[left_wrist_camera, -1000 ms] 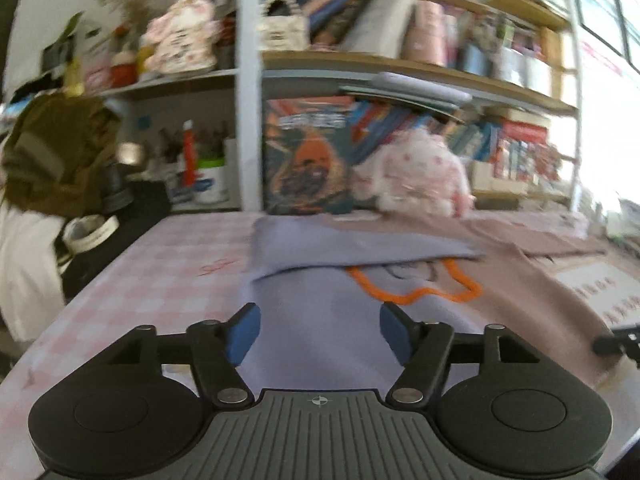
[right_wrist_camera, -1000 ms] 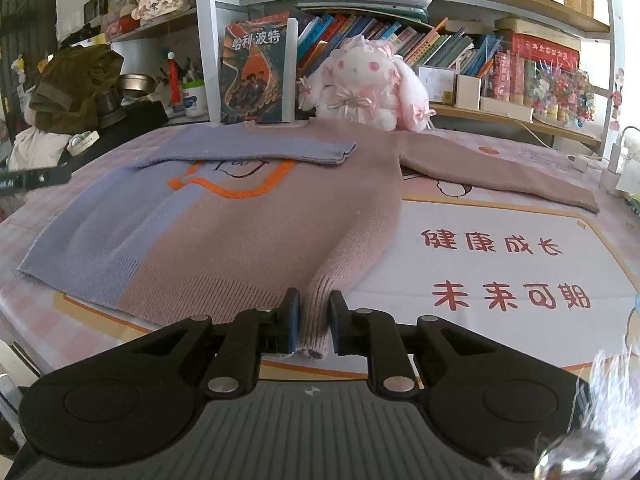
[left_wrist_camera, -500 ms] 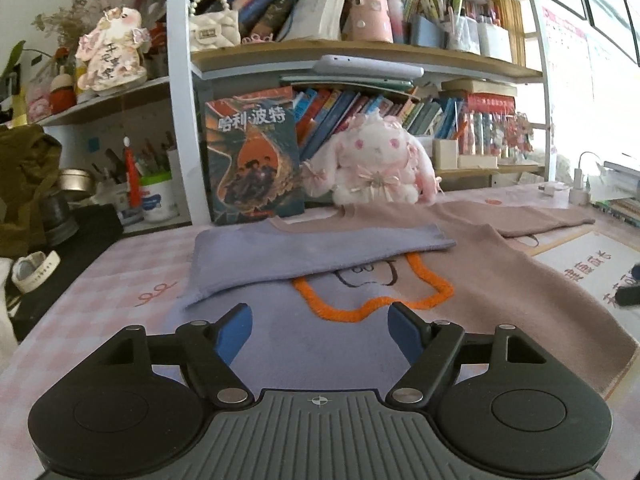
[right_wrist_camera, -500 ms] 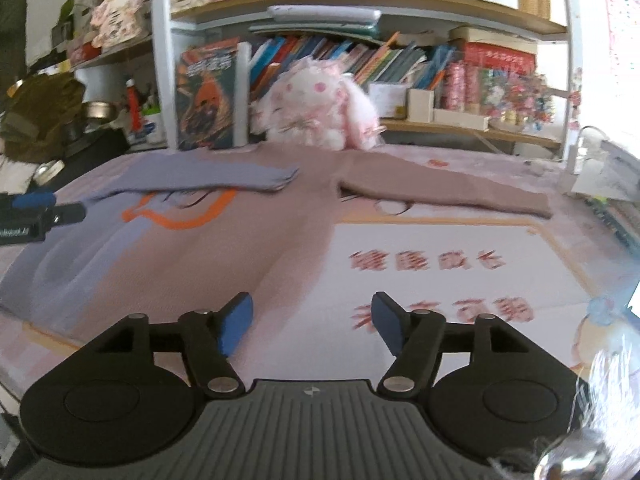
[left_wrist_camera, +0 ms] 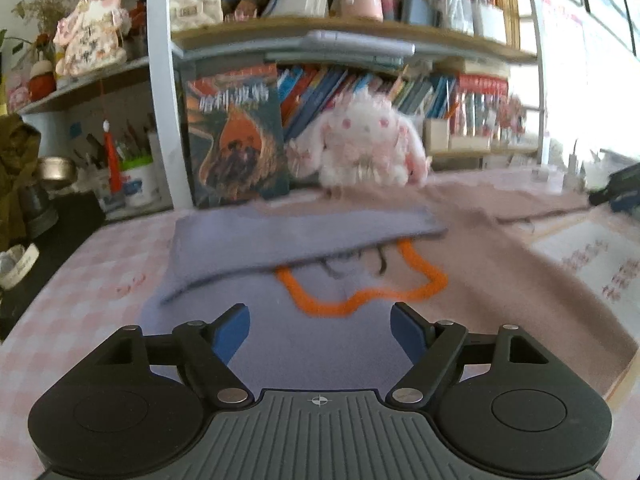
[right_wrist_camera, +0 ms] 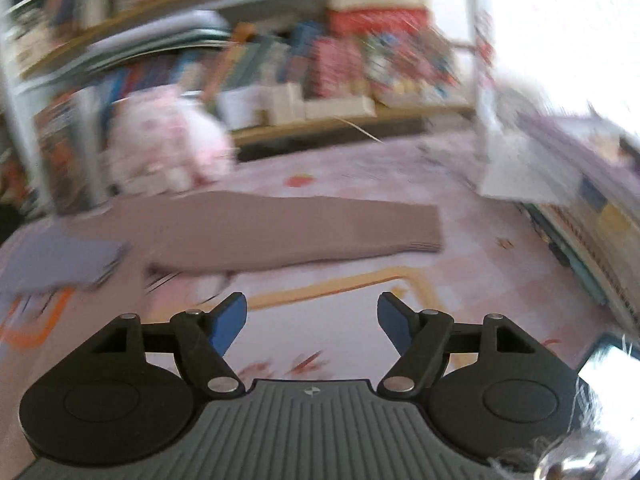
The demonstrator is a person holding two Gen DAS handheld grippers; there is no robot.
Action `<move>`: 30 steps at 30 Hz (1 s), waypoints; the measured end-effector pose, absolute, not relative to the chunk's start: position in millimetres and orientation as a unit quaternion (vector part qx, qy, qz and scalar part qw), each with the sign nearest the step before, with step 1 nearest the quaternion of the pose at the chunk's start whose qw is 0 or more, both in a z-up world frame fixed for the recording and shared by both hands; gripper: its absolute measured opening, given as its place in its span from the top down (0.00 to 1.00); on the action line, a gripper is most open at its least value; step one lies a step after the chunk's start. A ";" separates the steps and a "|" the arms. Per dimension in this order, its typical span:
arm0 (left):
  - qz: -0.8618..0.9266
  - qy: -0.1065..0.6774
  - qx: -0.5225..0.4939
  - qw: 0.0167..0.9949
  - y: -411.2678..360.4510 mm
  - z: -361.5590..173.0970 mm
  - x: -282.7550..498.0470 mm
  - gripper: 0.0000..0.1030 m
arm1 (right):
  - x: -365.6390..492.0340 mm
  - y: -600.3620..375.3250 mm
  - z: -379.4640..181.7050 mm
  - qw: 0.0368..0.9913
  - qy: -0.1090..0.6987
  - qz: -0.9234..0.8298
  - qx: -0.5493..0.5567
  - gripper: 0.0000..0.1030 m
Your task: Fold clothes
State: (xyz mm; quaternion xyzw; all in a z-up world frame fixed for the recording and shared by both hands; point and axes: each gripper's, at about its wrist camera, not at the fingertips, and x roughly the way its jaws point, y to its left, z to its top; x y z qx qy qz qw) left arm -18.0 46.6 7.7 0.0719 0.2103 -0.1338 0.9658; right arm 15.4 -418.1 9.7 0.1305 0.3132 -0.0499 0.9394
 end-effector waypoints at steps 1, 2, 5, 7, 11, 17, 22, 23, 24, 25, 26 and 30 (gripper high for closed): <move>-0.130 0.197 0.071 0.969 45.7 10.3 -17.6 0.22 | 24.9 -430.2 6.7 0.934 0.319 -0.062 0.148 0.34; -0.126 0.183 0.071 0.972 44.9 12.8 -17.2 0.22 | 33.8 -441.3 4.1 0.929 0.323 -0.072 0.165 0.34; -0.115 0.160 0.074 0.978 42.8 13.5 -14.8 0.22 | 54.3 -466.8 -2.9 0.918 0.326 -0.092 0.208 0.38; -0.116 0.171 0.074 0.976 40.3 10.7 -8.8 0.22 | 63.6 -478.7 -6.4 0.912 0.327 -0.103 0.226 0.42; -0.121 0.205 0.088 0.967 33.4 3.6 -0.2 0.19 | 75.3 -494.8 -12.4 0.906 0.328 -0.121 0.239 0.51; -0.127 0.240 0.100 0.957 28.7 -1.5 8.3 0.14 | 91.4 -501.7 -16.0 0.907 0.331 -0.127 0.228 0.57; -0.126 0.254 0.074 0.956 37.0 -4.3 11.6 0.14 | 96.6 -503.4 -19.9 0.901 0.317 -0.096 0.280 0.59; -0.125 0.256 0.069 0.956 38.3 -4.7 12.5 0.14 | 95.7 -504.8 -22.1 0.896 0.311 -0.087 0.304 0.60; -0.125 0.258 0.068 0.956 38.7 -4.9 13.1 0.14 | 94.7 -506.1 -23.7 0.892 0.305 -0.084 0.323 0.61; -0.125 0.260 0.068 0.955 39.0 -5.1 13.7 0.14 | 94.0 -507.4 -25.2 0.889 0.298 -0.086 0.336 0.62; -0.124 0.262 0.067 0.955 39.3 -5.4 14.3 0.14 | 93.5 -508.9 -26.7 0.886 0.293 -0.088 0.349 0.63; -0.123 0.261 0.072 0.955 37.4 -5.3 14.0 0.14 | 91.4 -515.7 -31.4 0.869 0.278 -0.097 0.398 0.71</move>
